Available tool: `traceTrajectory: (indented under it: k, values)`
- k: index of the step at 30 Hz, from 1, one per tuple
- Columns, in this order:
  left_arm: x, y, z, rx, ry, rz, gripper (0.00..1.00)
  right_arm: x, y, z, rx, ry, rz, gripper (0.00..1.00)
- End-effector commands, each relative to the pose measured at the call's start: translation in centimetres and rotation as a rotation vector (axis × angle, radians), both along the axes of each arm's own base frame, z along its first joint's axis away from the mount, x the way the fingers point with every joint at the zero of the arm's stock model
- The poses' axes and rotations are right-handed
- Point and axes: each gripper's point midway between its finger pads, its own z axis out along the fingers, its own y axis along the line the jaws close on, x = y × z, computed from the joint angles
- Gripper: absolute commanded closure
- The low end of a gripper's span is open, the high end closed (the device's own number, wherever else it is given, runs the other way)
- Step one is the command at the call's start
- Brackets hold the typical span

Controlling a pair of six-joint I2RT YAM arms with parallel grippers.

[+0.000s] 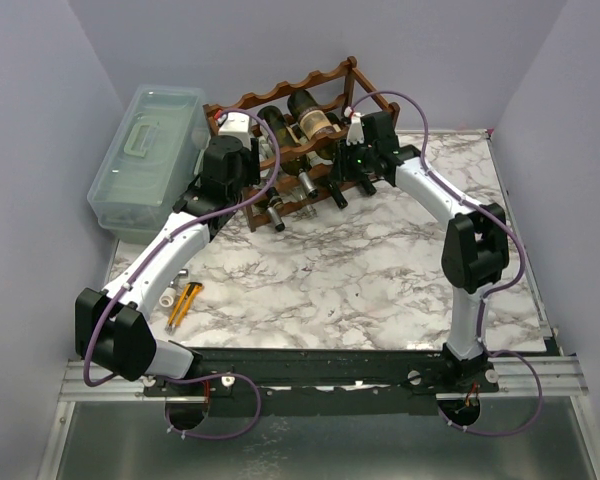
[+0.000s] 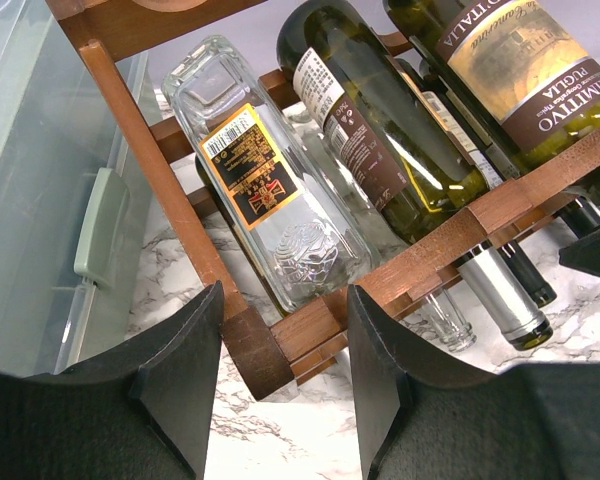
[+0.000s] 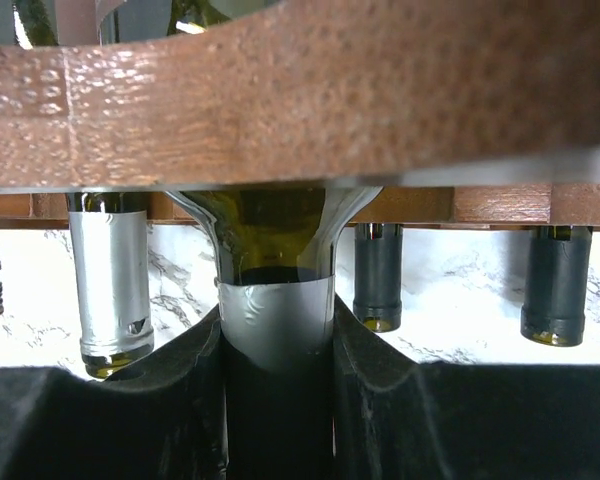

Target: Put the wine bottle on the wine rack

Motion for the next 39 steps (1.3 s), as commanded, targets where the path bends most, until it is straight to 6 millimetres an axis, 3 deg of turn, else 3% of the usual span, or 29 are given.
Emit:
traceTrajectory:
  k: [1,12,25,39]
  values:
    - [-0.9,-0.4,-3.1,0.050,0.093,-0.052,0.63,4.1,1.8,3.5,0.095,-0.162,0.006,1.00]
    - [-0.8,-0.5,-3.5,0.057,0.102,-0.055,0.66,3.3,2.1,3.8,0.111,-0.069,-0.009,0.99]
    - [-0.8,-0.5,-3.5,0.060,0.102,-0.056,0.68,3.0,2.1,0.6,0.087,-0.016,0.002,0.99]
    - [-0.8,-0.5,-3.6,0.060,0.105,-0.058,0.70,1.5,1.7,0.1,0.085,0.007,0.011,1.00]
